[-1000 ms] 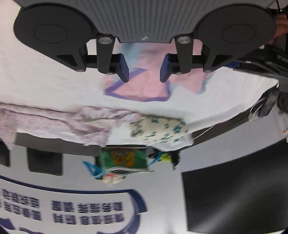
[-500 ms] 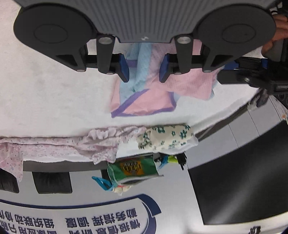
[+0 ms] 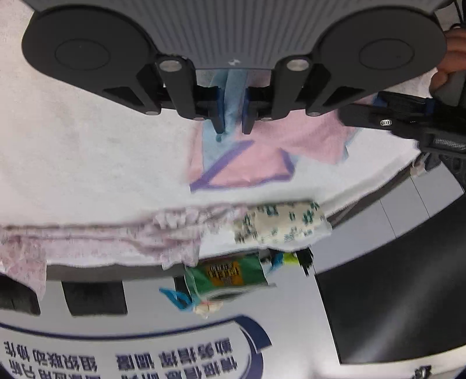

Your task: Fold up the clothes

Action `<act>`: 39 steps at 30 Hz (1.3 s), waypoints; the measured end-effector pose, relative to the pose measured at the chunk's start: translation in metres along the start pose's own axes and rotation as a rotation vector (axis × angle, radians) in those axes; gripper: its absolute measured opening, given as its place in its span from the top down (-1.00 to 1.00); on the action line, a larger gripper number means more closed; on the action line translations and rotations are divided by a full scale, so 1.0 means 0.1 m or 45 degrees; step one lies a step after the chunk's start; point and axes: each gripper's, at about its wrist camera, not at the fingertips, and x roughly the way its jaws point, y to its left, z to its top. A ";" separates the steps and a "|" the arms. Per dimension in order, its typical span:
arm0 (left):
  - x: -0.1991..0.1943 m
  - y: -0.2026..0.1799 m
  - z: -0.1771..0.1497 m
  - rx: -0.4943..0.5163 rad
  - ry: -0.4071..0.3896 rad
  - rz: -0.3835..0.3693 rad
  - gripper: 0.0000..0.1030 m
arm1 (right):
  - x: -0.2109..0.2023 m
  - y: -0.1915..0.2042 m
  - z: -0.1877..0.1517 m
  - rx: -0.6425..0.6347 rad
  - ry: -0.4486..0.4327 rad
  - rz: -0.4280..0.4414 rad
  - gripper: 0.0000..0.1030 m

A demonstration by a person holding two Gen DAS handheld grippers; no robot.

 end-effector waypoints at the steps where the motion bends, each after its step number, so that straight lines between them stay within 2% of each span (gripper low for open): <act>1: -0.01 -0.01 0.00 0.009 -0.009 0.001 -0.01 | -0.05 0.02 0.03 -0.016 -0.035 0.002 0.67; 2: 0.00 -0.01 -0.01 0.007 -0.009 0.001 0.44 | -0.10 0.03 0.07 -0.033 -0.069 0.004 0.67; 4: 0.02 0.00 -0.02 0.004 -0.010 0.001 0.84 | -0.14 0.07 0.12 -0.064 -0.092 0.054 0.67; 7: 0.05 0.01 -0.04 -0.002 -0.012 0.001 0.88 | -0.03 0.17 0.13 -0.103 -0.046 0.098 0.67; 10: 0.08 0.02 -0.06 -0.007 -0.013 0.001 0.86 | 0.26 0.22 0.04 -0.111 0.109 0.071 0.67; 12: 0.10 0.02 -0.07 -0.011 -0.014 0.000 0.53 | 0.23 0.21 0.11 -0.116 0.094 0.080 0.67; 13: 0.11 0.03 -0.08 -0.013 -0.015 0.000 0.18 | 0.21 0.20 0.15 -0.118 0.082 0.086 0.66; 14: 0.12 0.03 -0.08 -0.015 -0.015 0.000 0.04 | 0.18 0.20 0.19 -0.121 0.069 0.091 0.58; 15: 0.13 0.03 -0.09 -0.017 -0.016 0.000 0.03 | 0.16 0.21 0.28 -0.137 0.043 0.084 0.40; 17: 0.15 0.02 -0.11 -0.005 -0.009 0.008 0.01 | 0.16 0.25 0.46 -0.177 0.004 0.069 0.25; 19: 0.17 0.01 -0.12 0.009 -0.001 0.018 0.05 | 0.29 0.31 0.63 -0.232 0.017 0.090 0.25; 20: 0.18 0.01 -0.13 0.016 0.003 0.023 0.15 | 0.38 0.35 0.71 -0.258 0.032 0.106 0.25; 21: 0.19 0.00 -0.14 0.023 0.007 0.028 0.27 | 0.52 0.38 0.77 -0.268 0.073 0.129 0.25; 22: 0.20 -0.01 -0.15 0.030 0.011 0.032 0.48 | 0.67 0.40 0.82 -0.275 0.119 0.152 0.25; 23: 0.20 0.00 -0.15 0.031 0.015 0.036 0.55 | 0.82 0.43 0.87 -0.282 0.164 0.175 0.25; 28: 0.18 0.10 -0.10 -0.044 0.060 0.012 0.74 | 1.38 0.65 0.81 -0.368 0.372 0.163 0.26; 29: 0.18 0.13 -0.09 -0.064 0.071 0.001 0.79 | 1.47 0.70 0.78 -0.395 0.409 0.155 0.34; 30: 0.19 0.14 -0.09 -0.077 0.082 -0.010 0.82 | 1.56 0.75 0.76 -0.421 0.446 0.147 0.78; 31: 0.19 0.15 -0.08 -0.087 0.095 -0.020 0.83 | 1.58 0.75 0.75 -0.419 0.448 0.146 0.97; 34: 0.23 0.20 -0.08 -0.112 0.097 -0.030 0.79 | 1.61 0.74 0.73 -0.402 0.438 0.145 0.96; 36: 0.21 0.23 -0.09 -0.143 0.087 -0.063 0.70 | 1.57 0.74 0.72 -0.414 0.433 0.133 0.93; 37: 0.14 0.21 -0.10 -0.111 0.063 -0.069 0.55 | 1.55 0.74 0.71 -0.422 0.430 0.127 0.89; 38: 0.06 0.18 -0.10 -0.068 0.027 -0.071 0.32 | 1.45 0.73 0.74 -0.437 0.393 0.122 0.83; 39: -0.03 0.14 -0.11 -0.026 -0.009 -0.073 0.18 | 1.34 0.71 0.77 -0.454 0.351 0.117 0.69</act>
